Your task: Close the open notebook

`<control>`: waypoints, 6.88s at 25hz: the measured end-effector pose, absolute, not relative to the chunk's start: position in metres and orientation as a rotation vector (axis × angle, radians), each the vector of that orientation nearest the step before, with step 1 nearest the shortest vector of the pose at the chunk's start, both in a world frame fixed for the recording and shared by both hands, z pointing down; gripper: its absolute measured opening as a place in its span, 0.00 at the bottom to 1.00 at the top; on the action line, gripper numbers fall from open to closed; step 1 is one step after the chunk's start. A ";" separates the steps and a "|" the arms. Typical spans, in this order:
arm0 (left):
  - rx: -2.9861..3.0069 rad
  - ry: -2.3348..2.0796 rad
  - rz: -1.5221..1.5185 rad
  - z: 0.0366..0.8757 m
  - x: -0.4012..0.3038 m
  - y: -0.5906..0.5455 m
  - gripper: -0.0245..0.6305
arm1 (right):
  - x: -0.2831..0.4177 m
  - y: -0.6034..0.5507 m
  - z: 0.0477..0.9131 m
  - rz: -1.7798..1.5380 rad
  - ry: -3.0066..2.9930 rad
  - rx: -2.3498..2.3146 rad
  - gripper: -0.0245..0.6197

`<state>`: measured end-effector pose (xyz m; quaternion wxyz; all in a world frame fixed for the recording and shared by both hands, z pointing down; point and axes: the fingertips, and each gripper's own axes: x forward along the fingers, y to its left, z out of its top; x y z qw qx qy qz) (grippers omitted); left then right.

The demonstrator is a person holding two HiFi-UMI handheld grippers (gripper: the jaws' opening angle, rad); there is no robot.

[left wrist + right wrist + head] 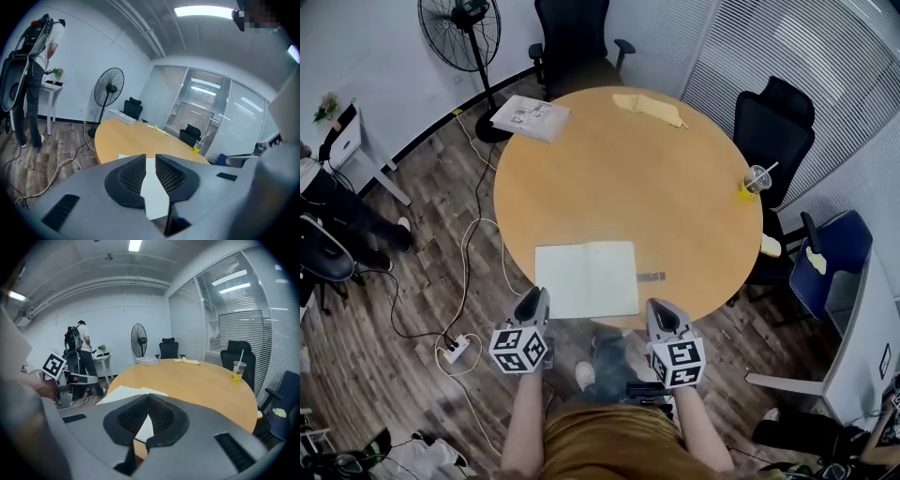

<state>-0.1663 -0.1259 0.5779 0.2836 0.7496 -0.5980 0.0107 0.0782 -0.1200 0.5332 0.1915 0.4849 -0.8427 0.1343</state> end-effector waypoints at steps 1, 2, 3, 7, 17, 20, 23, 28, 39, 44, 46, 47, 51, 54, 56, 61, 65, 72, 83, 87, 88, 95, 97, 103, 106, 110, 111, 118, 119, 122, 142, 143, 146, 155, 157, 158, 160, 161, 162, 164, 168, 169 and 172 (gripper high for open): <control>2.000 -1.603 0.036 0.580 -0.166 -0.127 0.16 | 0.078 -0.122 0.537 0.386 -2.361 1.355 0.06; 1.995 -1.604 0.046 0.582 -0.167 -0.128 0.16 | 0.078 -0.124 0.540 0.394 -2.357 1.347 0.05; 1.989 -1.605 0.057 0.585 -0.167 -0.128 0.16 | 0.077 -0.126 0.543 0.402 -2.355 1.338 0.06; 1.955 -1.598 0.087 0.600 -0.170 -0.125 0.16 | 0.070 -0.132 0.554 0.423 -2.352 1.290 0.06; 1.866 -1.586 0.191 0.647 -0.179 -0.103 0.17 | 0.050 -0.139 0.579 0.444 -2.341 1.170 0.06; 1.832 -1.574 0.185 0.658 -0.181 -0.099 0.19 | 0.048 -0.139 0.584 0.448 -2.333 1.152 0.06; 1.783 -1.556 0.121 0.665 -0.181 -0.100 0.23 | 0.048 -0.139 0.590 0.454 -2.327 1.130 0.06; 1.735 -1.549 0.099 0.676 -0.181 -0.099 0.29 | 0.050 -0.140 0.598 0.462 -2.315 1.098 0.06; 1.625 -1.502 0.041 0.705 -0.178 -0.083 0.34 | 0.046 -0.142 0.606 0.458 -2.313 1.057 0.06; 1.557 -1.477 -0.098 0.708 -0.179 -0.084 0.33 | 0.049 -0.142 0.608 0.464 -2.306 1.057 0.06; 1.506 -1.449 -0.196 0.711 -0.181 -0.083 0.33 | 0.051 -0.142 0.609 0.467 -2.305 1.060 0.06; 1.484 -1.437 -0.237 0.713 -0.181 -0.083 0.33 | 0.052 -0.141 0.609 0.469 -2.304 1.063 0.05; 1.472 -1.420 -0.289 0.713 -0.179 -0.084 0.31 | 0.061 -0.143 0.608 0.469 -2.300 1.080 0.06; 1.478 -1.415 -0.299 0.712 -0.177 -0.084 0.29 | 0.066 -0.144 0.607 0.470 -2.296 1.092 0.05; 1.479 -1.412 -0.302 0.711 -0.177 -0.085 0.28 | 0.068 -0.145 0.607 0.469 -2.297 1.099 0.06; 1.492 -1.415 -0.287 0.706 -0.178 -0.086 0.27 | 0.063 -0.142 0.603 0.466 -2.306 1.099 0.06; 1.512 -1.421 -0.264 0.702 -0.179 -0.084 0.26 | 0.060 -0.139 0.597 0.452 -2.317 1.101 0.06; 1.589 -1.439 -0.244 0.685 -0.180 -0.083 0.22 | 0.058 -0.133 0.586 0.430 -2.335 1.125 0.06; 1.676 -1.428 -0.248 0.661 -0.177 -0.083 0.17 | 0.062 -0.117 0.567 0.398 -2.353 1.188 0.06; 1.716 -1.426 -0.237 0.651 -0.173 -0.082 0.15 | 0.068 -0.113 0.558 0.392 -2.361 1.229 0.06; 1.727 -1.426 -0.234 0.648 -0.172 -0.082 0.15 | 0.070 -0.112 0.555 0.388 -2.362 1.241 0.06; 1.790 -1.415 -0.223 0.632 -0.163 -0.084 0.12 | 0.081 -0.105 0.543 0.390 -2.376 1.299 0.06; 1.803 -1.410 -0.217 0.629 -0.161 -0.083 0.12 | 0.083 -0.100 0.542 0.390 -2.377 1.310 0.06; 1.862 -1.396 -0.193 0.616 -0.150 -0.084 0.11 | 0.083 -0.091 0.533 0.371 -2.394 1.325 0.06; 1.896 -1.390 -0.174 0.610 -0.144 -0.083 0.11 | 0.082 -0.089 0.528 0.360 -2.403 1.330 0.06; 1.925 -1.381 -0.164 0.603 -0.138 -0.082 0.11 | 0.082 -0.086 0.522 0.342 -2.413 1.335 0.05; 1.930 -1.380 -0.164 0.603 -0.138 -0.082 0.11 | 0.081 -0.085 0.522 0.338 -2.416 1.335 0.06; 1.963 -1.375 -0.140 0.597 -0.133 -0.084 0.11 | 0.086 -0.084 0.515 0.326 -2.416 1.360 0.06; 1.966 -1.375 -0.139 0.596 -0.133 -0.085 0.11 | 0.087 -0.084 0.514 0.325 -2.416 1.368 0.06; 1.978 -1.375 -0.130 0.594 -0.132 -0.089 0.11 | 0.092 -0.083 0.510 0.325 -2.412 1.391 0.06; 2.129 -1.333 0.044 0.576 -0.106 -0.098 0.11 | 0.104 -0.087 0.503 0.336 -2.401 1.461 0.06; 2.132 -1.333 0.054 0.576 -0.105 -0.099 0.11 | 0.104 -0.088 0.503 0.340 -2.403 1.463 0.06; 2.140 -1.331 0.075 0.577 -0.106 -0.098 0.11 | 0.104 -0.092 0.502 0.347 -2.405 1.466 0.06; 2.178 -1.339 0.119 0.574 -0.096 -0.101 0.12 | 0.109 -0.105 0.510 0.366 -2.390 1.463 0.06; 2.193 -1.339 0.136 0.573 -0.093 -0.100 0.12 | 0.111 -0.106 0.512 0.369 -2.386 1.465 0.06; 2.201 -1.339 0.145 0.572 -0.092 -0.100 0.12 | 0.112 -0.105 0.512 0.371 -2.384 1.464 0.06; 2.216 -1.337 0.162 0.571 -0.088 -0.100 0.13 | 0.112 -0.104 0.514 0.375 -2.381 1.462 0.06; 2.226 -1.336 0.173 0.570 -0.086 -0.100 0.13 | 0.112 -0.103 0.515 0.377 -2.380 1.461 0.06; 2.236 -1.333 0.187 0.569 -0.083 -0.100 0.13 | 0.113 -0.103 0.516 0.379 -2.380 1.460 0.06; 2.259 -1.320 0.217 0.568 -0.076 -0.101 0.14 | 0.114 -0.103 0.518 0.383 -2.377 1.460 0.06; 2.291 -1.285 0.247 0.567 -0.062 -0.101 0.15 | 0.120 -0.105 0.521 0.393 -2.370 1.465 0.06; 2.295 -1.278 0.248 0.567 -0.060 -0.102 0.15 | 0.121 -0.106 0.520 0.396 -2.369 1.466 0.06; 2.308 -1.264 0.255 0.567 -0.055 -0.102 0.16 | 0.123 -0.107 0.521 0.403 -2.370 1.469 0.06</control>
